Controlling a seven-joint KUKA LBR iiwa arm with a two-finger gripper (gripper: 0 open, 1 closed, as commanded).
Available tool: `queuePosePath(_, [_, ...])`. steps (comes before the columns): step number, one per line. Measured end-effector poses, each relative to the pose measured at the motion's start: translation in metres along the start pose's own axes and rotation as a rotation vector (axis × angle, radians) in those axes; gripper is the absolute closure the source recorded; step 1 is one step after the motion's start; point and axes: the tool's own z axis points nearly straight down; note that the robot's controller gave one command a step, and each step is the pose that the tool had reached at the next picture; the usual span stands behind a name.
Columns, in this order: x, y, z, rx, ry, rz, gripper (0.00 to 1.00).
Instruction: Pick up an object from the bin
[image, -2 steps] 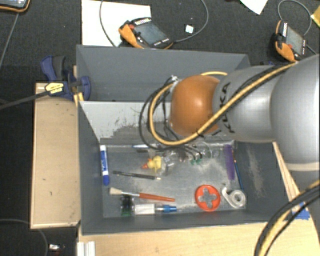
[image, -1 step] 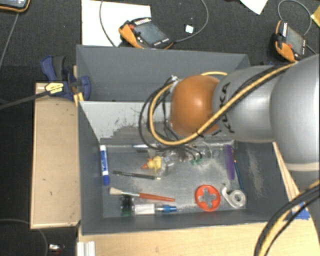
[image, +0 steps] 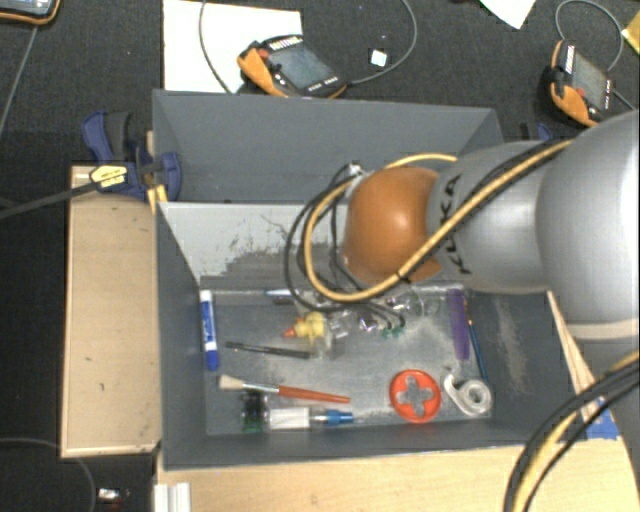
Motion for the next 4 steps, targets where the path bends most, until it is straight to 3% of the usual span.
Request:
queuePosePath(1, [-0.004,0.001,-0.001,0.000,0.004,-0.001,1.00])
queuePosePath(2, [-0.001,-0.005,0.002,-0.003,-0.019,-0.075,1.00])
queuePosePath(3, [0.006,-0.003,0.002,0.000,-0.024,-0.009,1.00])
queuePosePath(4, [0.015,-0.015,-0.010,-0.006,-0.019,-0.048,1.00])
